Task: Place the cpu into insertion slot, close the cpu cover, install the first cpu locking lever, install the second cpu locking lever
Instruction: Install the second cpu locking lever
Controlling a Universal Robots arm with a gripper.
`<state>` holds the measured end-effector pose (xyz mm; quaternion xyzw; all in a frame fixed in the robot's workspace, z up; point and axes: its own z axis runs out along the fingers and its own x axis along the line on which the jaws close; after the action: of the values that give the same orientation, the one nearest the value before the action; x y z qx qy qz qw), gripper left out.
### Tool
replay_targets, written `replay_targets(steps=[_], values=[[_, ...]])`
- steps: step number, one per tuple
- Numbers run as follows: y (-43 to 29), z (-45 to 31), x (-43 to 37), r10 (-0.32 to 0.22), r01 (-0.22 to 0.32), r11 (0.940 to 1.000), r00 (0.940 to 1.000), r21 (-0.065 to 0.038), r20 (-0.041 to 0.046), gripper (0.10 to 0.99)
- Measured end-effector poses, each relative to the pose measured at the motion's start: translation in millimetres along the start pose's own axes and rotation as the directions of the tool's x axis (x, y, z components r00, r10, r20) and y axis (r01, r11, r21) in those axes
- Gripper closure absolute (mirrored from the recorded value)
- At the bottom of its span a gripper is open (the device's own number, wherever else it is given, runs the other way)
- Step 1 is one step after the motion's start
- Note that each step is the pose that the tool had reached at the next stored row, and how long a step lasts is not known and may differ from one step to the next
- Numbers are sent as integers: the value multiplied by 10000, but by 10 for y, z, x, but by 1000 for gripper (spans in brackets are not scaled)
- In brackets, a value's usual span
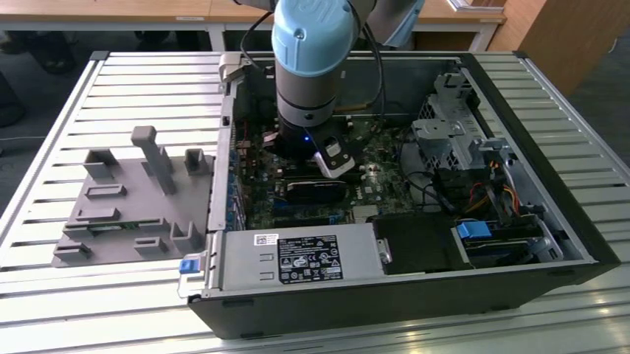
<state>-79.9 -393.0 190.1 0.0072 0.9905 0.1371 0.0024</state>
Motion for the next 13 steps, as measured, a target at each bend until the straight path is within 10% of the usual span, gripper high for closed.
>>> replay_targets(steps=[13], values=[[25, -84, 10, 1, -1, 10000, 10000, -15, 1, 976]])
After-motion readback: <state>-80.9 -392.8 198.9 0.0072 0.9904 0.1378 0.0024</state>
